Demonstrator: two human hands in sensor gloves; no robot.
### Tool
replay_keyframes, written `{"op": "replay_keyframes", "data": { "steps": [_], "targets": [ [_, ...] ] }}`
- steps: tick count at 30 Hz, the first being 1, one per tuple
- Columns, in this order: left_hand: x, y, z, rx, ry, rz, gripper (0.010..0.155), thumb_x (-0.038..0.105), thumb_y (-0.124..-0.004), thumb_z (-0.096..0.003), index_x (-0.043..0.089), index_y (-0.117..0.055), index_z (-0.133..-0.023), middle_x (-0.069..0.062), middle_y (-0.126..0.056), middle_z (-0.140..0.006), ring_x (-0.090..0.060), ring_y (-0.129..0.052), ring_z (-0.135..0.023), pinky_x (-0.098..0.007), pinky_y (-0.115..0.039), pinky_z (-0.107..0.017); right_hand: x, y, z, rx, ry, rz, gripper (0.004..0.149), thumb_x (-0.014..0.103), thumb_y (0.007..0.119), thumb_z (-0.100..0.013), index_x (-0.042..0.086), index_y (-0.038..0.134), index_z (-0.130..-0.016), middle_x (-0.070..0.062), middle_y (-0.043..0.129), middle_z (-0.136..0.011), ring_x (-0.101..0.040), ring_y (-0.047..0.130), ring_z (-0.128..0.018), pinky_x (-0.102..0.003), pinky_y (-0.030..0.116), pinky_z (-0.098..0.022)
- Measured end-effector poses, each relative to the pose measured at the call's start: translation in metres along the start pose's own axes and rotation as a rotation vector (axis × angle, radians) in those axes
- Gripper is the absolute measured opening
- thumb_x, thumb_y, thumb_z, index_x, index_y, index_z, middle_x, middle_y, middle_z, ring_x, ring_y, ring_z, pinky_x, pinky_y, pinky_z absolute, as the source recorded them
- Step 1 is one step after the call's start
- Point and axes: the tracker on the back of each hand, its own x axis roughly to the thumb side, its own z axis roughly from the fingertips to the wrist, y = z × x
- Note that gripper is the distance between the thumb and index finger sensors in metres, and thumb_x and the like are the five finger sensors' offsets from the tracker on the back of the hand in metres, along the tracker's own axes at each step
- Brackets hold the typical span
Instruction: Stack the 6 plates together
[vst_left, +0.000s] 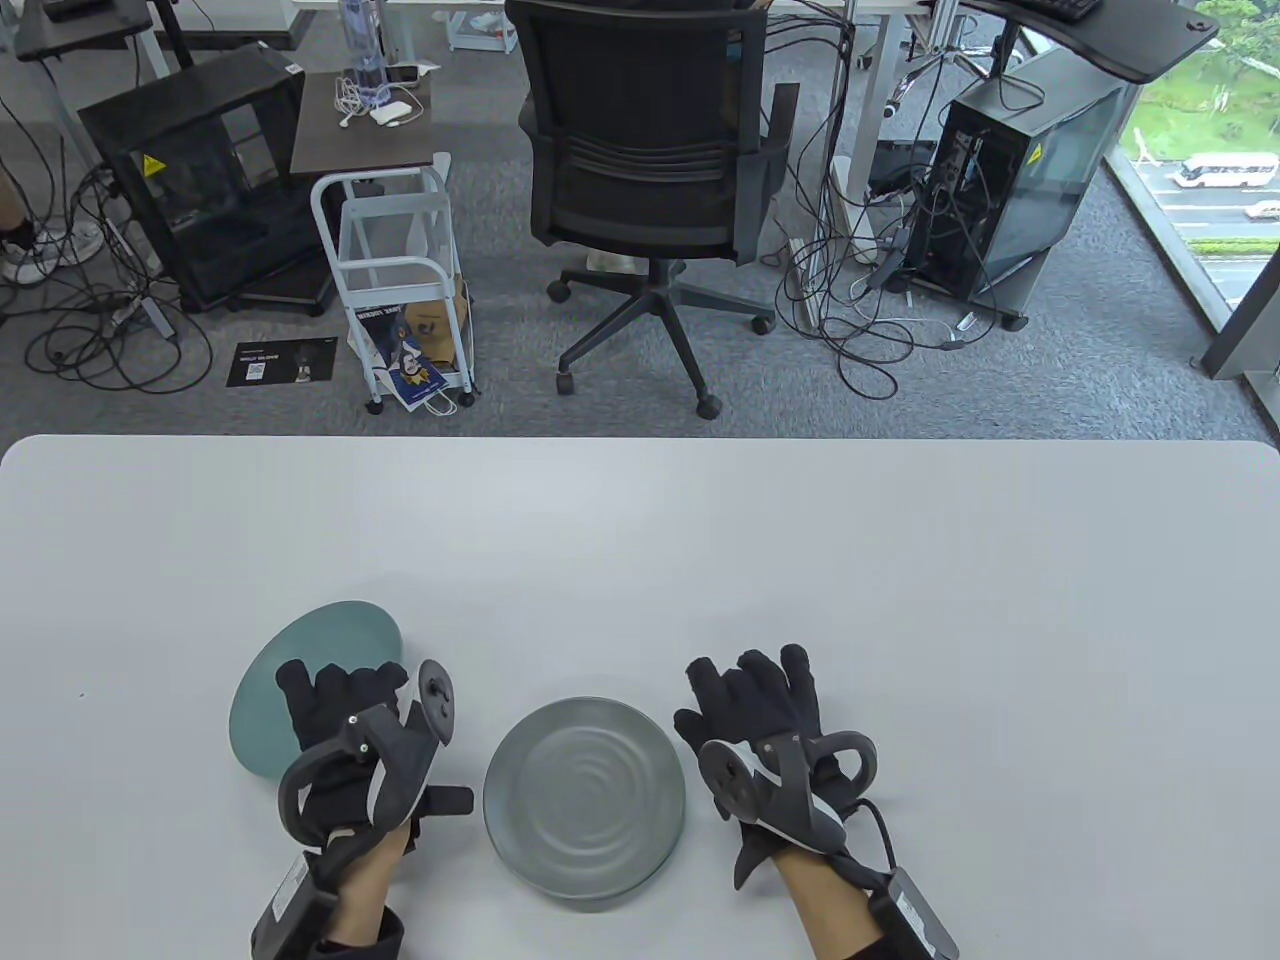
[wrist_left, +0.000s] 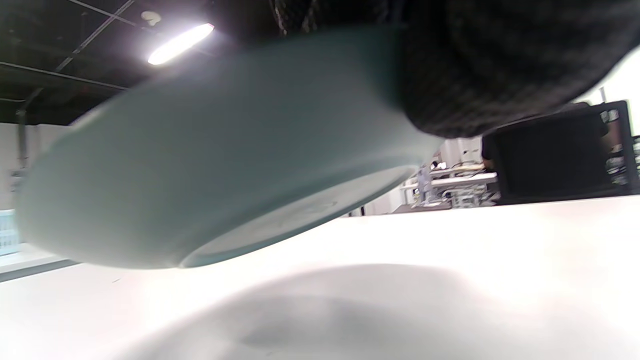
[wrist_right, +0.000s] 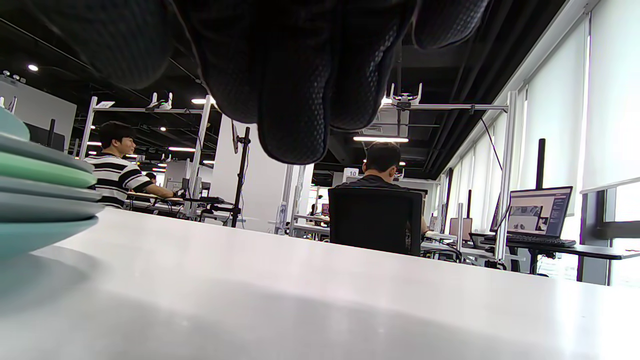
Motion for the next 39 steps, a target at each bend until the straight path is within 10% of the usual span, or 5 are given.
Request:
{"op": "replay_keyframes", "data": {
  "steps": [39],
  "targets": [
    [0.07, 0.045, 0.075, 0.278, -0.483, 0.124, 0.039, 0.046, -0.096, -0.0288, 0.034, -0.086, -0.065, 0.01, -0.095, -0.053, -0.003, -0.086, -0.079, -0.043, -0.043, -0.089, 0.02, -0.017, -0.044, 0.131, 0.208, -0.414, 0.058, 0.063, 0.06, -0.053, 0.029, 0.068, -0.099, 0.007, 0.094, -0.075, -0.023, 0.074, -0.095, -0.056, 0.039, -0.08]
  ]
}}
